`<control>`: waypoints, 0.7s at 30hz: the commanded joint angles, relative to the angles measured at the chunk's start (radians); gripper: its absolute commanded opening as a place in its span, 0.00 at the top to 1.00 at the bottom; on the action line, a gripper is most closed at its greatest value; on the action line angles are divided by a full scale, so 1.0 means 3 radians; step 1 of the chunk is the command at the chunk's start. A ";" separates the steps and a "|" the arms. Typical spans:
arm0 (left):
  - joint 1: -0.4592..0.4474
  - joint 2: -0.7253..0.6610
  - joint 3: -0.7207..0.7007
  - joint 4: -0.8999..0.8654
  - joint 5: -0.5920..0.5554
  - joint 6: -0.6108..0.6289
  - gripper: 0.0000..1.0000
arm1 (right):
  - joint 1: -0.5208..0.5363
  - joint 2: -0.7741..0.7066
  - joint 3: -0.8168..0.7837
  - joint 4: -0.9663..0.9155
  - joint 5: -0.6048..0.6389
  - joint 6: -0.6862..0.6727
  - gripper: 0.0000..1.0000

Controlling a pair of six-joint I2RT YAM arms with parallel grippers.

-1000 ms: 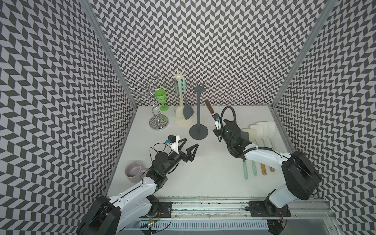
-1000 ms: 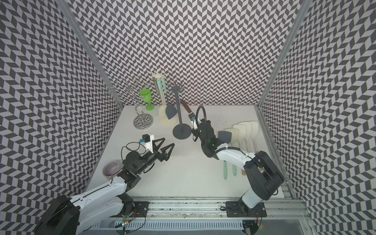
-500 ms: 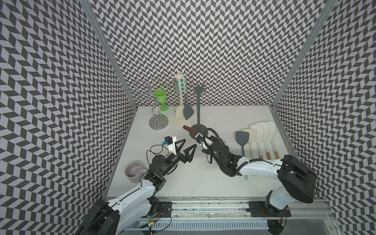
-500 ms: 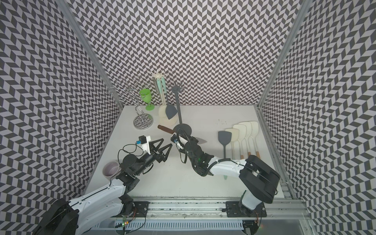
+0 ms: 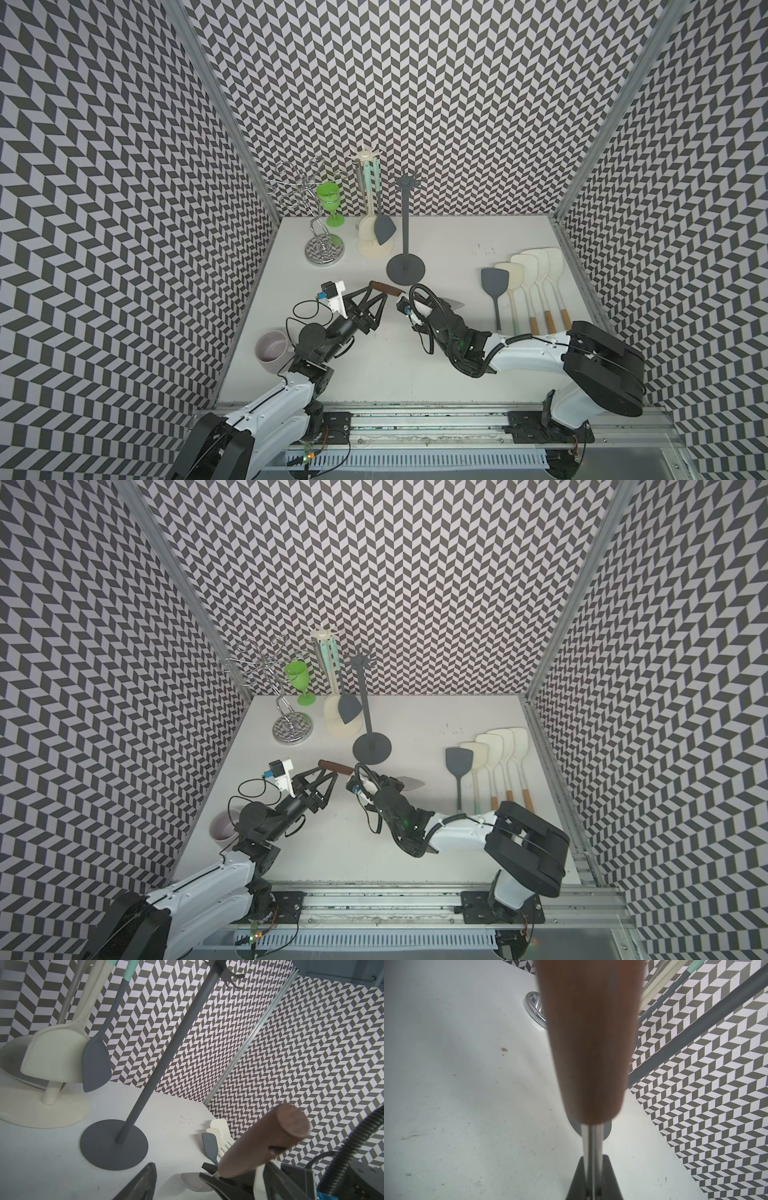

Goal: Take the spatula off the kitchen utensil rack
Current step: Place the spatula at the center of the board.

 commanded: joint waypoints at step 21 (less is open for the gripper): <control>0.0038 0.0305 0.0106 0.0171 0.0232 -0.0009 0.46 | 0.0326 0.0292 0.0345 0.0272 0.0387 0.0018 1.00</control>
